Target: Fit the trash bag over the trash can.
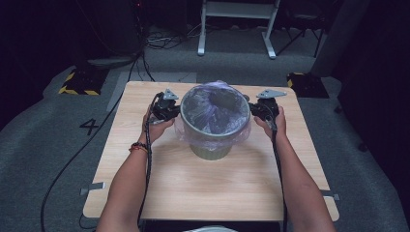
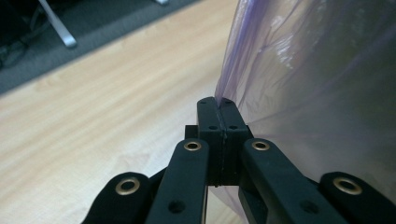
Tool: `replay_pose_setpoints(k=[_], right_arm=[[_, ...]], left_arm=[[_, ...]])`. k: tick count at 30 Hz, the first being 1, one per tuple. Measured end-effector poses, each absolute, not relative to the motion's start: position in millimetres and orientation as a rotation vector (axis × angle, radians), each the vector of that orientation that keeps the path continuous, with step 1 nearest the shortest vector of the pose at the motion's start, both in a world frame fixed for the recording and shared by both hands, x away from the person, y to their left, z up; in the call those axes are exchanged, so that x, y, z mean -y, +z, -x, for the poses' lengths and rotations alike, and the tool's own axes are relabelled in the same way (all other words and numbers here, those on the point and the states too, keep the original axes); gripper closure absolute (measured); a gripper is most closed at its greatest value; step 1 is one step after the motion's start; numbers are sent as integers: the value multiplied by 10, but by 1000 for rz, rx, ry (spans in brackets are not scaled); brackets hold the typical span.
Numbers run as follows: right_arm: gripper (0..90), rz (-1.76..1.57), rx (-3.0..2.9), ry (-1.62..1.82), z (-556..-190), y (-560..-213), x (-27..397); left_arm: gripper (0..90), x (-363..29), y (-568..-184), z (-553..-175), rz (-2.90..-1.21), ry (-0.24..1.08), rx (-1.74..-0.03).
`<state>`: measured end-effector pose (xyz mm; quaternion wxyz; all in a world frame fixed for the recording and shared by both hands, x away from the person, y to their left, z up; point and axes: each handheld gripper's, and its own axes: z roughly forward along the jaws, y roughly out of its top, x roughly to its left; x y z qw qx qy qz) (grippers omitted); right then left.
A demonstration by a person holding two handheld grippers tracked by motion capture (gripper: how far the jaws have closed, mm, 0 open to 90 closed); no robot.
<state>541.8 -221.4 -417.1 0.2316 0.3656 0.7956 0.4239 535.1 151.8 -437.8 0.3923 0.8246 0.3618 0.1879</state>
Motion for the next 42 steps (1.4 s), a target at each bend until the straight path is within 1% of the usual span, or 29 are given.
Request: replay_pose_setpoints(k=[6,13,16,17,18,19,22,24,26,27,29,31,34,39,42], right_arm=[[900,-1046,-2235,1149,-5421,-4344,2290],[900,-1075,-2257,1180,-5324,-4475,2397],[898,-1053,-2260,1185,-5265,-4523,2425],[885,-1044,-2265,1184,-5244,-4535,2433],[850,-1030,-2268,1185,-5222,-4542,2442],[798,-1008,-2266,1185,-5199,-4540,2452],[597,-989,-2232,1169,-5127,-4491,2493],[518,-964,-2216,1149,-5067,-4440,2527],[473,-939,-2198,1128,-5003,-4393,2568],[458,-933,-2186,1128,-4973,-4372,2595],[425,-928,-2170,1129,-4918,-4330,2655],[421,-922,-2167,1148,-4862,-4291,2717],[383,-915,-2157,1110,-4789,-4247,2786],[367,-899,-2155,1169,-4695,-4169,2847],[336,-863,-2164,1252,-4601,-4096,2817]], left_arm=[[898,-1527,-4506,-5311,-2105,443,-923],[895,-1629,-4603,-5195,-2083,415,-932],[882,-1666,-4626,-5131,-2090,413,-924],[865,-1680,-4632,-5111,-2098,420,-926],[825,-1690,-4637,-5092,-2104,429,-929],[759,-1703,-4635,-5069,-2105,440,-939],[652,-1771,-4591,-4971,-2085,440,-922],[587,-1801,-4554,-4890,-2080,449,-904],[521,-1833,-4518,-4800,-2075,474,-901],[472,-1852,-4502,-4753,-2072,481,-894],[416,-1886,-4473,-4661,-2074,490,-881],[339,-1912,-4446,-4568,-2070,480,-870],[275,-1929,-4407,-4411,-2039,448,-816],[184,-1788,-4387,-4187,-2064,418,-689],[159,-1670,-4402,-4115,-2083,406,-642]])
